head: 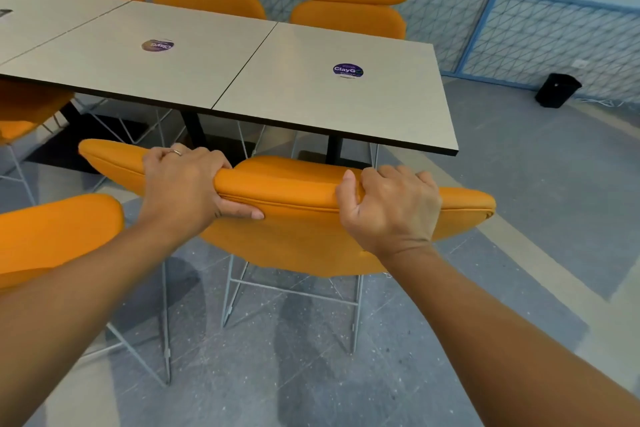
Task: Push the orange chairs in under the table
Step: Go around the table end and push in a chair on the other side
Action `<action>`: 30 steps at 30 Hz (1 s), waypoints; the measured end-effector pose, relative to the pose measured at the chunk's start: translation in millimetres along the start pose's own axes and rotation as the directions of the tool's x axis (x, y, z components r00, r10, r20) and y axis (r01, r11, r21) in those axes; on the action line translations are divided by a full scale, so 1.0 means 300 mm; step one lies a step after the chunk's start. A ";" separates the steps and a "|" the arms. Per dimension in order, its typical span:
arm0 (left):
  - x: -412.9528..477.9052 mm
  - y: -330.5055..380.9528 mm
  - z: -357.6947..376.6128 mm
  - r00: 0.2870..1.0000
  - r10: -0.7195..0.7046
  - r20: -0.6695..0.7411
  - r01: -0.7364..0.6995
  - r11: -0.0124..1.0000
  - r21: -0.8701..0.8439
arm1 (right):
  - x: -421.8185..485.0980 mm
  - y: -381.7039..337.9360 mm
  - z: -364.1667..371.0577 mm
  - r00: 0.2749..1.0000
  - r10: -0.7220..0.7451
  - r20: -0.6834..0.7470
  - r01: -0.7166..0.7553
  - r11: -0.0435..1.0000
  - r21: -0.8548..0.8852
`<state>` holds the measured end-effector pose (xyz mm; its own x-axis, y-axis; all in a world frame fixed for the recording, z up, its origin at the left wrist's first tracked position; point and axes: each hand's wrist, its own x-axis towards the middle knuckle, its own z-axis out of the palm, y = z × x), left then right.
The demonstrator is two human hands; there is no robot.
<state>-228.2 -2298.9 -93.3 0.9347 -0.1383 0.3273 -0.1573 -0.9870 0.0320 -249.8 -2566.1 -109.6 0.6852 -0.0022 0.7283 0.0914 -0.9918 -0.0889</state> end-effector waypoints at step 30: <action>0.054 -0.106 0.061 0.991 -0.020 -0.134 -0.006 0.982 -0.187 | 0.051 -0.116 -0.098 0.851 0.295 0.435 -0.222 0.952 -0.210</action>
<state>-202.2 -2271.3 -106.1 0.8865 -0.1069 0.4503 -0.2197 -0.9535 0.2062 -263.8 -2535.5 -75.3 0.9243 -0.2390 0.2976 -0.2175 -0.9705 -0.1037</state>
